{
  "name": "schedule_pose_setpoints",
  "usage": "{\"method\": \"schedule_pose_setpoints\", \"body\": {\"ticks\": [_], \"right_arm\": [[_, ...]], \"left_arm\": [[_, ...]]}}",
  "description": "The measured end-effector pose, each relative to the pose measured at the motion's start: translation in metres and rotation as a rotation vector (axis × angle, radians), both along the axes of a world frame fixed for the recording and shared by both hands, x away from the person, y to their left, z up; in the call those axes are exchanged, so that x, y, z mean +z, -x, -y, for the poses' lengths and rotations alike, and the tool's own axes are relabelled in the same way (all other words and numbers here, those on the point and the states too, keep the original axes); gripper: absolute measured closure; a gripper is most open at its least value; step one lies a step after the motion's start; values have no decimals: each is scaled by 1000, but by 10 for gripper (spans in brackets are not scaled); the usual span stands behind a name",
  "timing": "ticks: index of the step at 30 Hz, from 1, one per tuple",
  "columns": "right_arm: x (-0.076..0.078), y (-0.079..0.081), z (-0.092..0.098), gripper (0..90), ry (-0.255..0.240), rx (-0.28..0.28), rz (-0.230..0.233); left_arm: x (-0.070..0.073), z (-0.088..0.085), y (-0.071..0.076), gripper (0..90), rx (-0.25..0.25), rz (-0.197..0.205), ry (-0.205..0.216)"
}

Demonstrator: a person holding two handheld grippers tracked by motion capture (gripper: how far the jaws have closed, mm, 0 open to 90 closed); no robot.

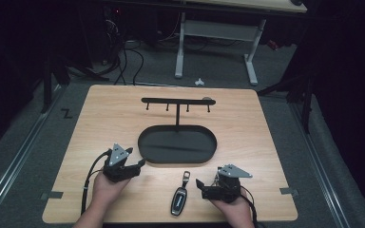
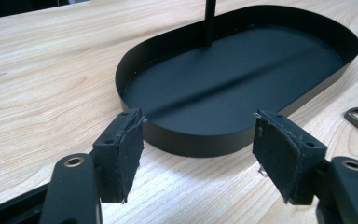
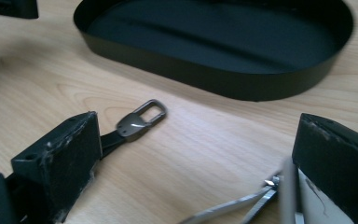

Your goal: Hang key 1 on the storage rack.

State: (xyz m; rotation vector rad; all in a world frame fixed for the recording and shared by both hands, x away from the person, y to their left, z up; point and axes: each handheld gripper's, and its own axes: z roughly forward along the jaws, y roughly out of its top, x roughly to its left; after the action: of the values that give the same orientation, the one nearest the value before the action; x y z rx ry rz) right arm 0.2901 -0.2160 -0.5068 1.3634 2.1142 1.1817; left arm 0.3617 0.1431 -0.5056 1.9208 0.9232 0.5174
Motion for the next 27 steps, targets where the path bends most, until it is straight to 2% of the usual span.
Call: {"method": "schedule_pose_setpoints", "body": {"ticks": [1, 5, 9, 11, 15, 18, 20, 22, 23, 25, 27], "right_arm": [[-1, 1, -7, 10, 15, 14, 1], [-3, 1, -19, 0, -7, 40, -20], [-7, 0, -29, 1, 0, 60, -35], [-9, 0, -32, 7, 12, 64, -42], [-11, 1, -39, 37, 19, 75, -43], [-10, 3, -45, 56, 27, 74, -35], [-12, 3, -51, 56, 26, 83, -46], [-12, 3, -54, 63, 41, 88, -43], [-14, 2, -60, 67, 72, 80, -31], [-14, 0, -62, 67, 55, 81, -45], [-15, -1, -64, 68, 64, 86, -47]], "left_arm": [[0, -1, 2, 337, 4, 4, 0], [1, -5, 5, 338, 4, -3, -1], [2, -10, 8, 338, 13, 0, 6], [2, -9, 7, 338, 13, 1, 11], [0, -4, 4, 337, 1, -3, -11], [-1, -2, 3, 338, -7, -1, -10], [-1, -2, 3, 337, -9, -1, -14], [-1, -2, 4, 337, -10, -3, -15], [-1, -2, 4, 337, -10, -6, -12], [-1, -2, 4, 337, -10, -7, -12], [-1, -3, 5, 337, -10, -3, -17]]}}
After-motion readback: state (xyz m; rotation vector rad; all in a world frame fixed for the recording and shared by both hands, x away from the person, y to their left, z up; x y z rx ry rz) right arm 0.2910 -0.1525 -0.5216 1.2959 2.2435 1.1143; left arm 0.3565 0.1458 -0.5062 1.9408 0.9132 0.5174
